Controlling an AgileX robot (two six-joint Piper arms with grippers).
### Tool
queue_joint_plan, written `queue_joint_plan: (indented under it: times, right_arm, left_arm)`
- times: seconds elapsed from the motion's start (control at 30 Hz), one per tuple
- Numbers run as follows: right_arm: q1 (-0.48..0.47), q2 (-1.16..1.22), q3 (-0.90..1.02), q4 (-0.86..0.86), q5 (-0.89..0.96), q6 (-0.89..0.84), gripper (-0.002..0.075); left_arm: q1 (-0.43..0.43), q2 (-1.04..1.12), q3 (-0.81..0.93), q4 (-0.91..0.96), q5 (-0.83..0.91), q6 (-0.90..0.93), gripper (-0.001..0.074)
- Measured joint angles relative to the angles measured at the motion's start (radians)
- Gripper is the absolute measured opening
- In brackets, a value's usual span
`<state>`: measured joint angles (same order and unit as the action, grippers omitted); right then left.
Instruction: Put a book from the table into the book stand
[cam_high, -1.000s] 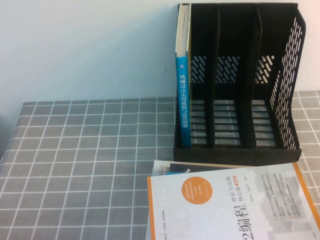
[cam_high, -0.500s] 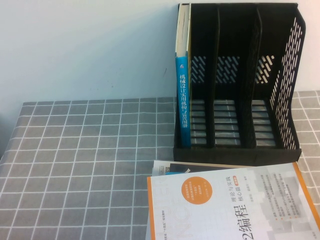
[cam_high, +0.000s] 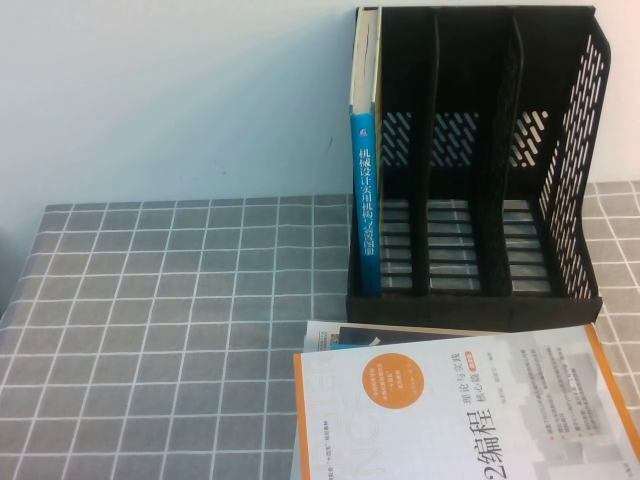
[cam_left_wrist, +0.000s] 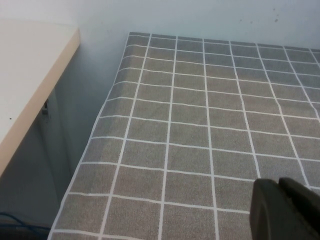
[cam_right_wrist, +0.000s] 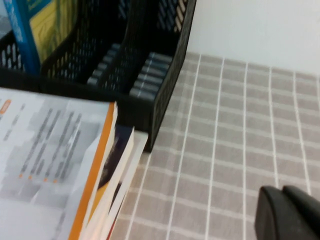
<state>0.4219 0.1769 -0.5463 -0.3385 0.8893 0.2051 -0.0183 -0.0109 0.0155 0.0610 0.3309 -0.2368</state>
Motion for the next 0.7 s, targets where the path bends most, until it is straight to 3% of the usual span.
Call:
queue_joint_plan:
  times: [0.17, 0.3, 0.53, 0.7]
  right_arm:
    - [-0.017, -0.029, 0.138, -0.137, -0.340, 0.020, -0.0001]
    - [-0.114, -0.042, 0.305, -0.191, -0.570, 0.131, -0.0001]
    - [-0.354, -0.153, 0.545, -0.203, -0.591, 0.370, -0.0002]
    - [-0.415, -0.189, 0.574, -0.205, -0.589, 0.382, -0.0002]
  left_arm:
    - [0.000, 0.000, 0.000, 0.000, 0.000, -0.002, -0.0003]
    - [0.000, 0.000, 0.000, 0.000, 0.000, -0.002, -0.0003]
    - [0.000, 0.000, 0.000, 0.000, 0.001, -0.003, -0.0003]
    - [0.000, 0.000, 0.000, 0.000, 0.002, -0.003, -0.0002]
